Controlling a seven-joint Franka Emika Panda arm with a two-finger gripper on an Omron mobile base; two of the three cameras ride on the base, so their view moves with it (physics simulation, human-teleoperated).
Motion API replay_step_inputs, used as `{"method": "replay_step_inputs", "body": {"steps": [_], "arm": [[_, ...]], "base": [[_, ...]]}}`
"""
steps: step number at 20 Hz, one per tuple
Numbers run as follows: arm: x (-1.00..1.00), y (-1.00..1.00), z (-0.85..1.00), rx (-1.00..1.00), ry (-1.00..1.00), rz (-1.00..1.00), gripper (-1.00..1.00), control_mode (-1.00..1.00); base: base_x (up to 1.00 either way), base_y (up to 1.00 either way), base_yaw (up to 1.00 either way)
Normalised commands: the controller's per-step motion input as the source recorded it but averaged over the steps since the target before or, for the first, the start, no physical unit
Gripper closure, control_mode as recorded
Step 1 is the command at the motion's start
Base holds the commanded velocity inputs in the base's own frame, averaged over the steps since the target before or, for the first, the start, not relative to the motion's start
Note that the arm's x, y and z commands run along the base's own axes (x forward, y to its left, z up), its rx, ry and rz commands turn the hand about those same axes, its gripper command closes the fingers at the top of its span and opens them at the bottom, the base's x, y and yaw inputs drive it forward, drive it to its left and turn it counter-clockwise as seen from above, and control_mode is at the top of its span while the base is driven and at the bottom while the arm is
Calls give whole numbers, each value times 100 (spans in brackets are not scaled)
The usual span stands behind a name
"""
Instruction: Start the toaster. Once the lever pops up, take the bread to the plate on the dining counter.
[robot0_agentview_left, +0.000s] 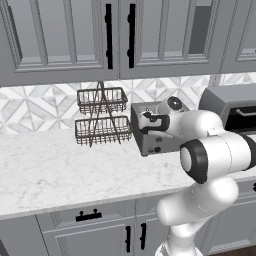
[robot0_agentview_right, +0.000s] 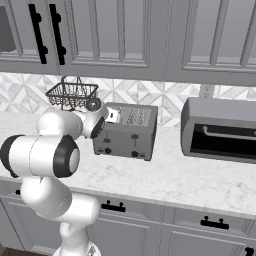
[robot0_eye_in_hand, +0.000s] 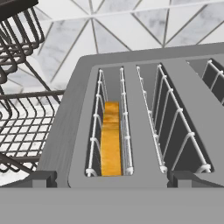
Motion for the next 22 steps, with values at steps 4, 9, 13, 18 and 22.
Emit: {"method": "replay_step_inputs", "body": {"steps": [4,9,13,18,22], "arm": [[0,0,0,0,0,0,-100,-100],[0,0,0,0,0,0,-100,-100],[0,0,0,0,0,0,-100,-100],[0,0,0,0,0,0,-100,-100],[0,0,0,0,0,0,-100,-100]], "base": [[0,0,0],[0,0,0],[0,0,0],[0,0,0],[0,0,0]]}}
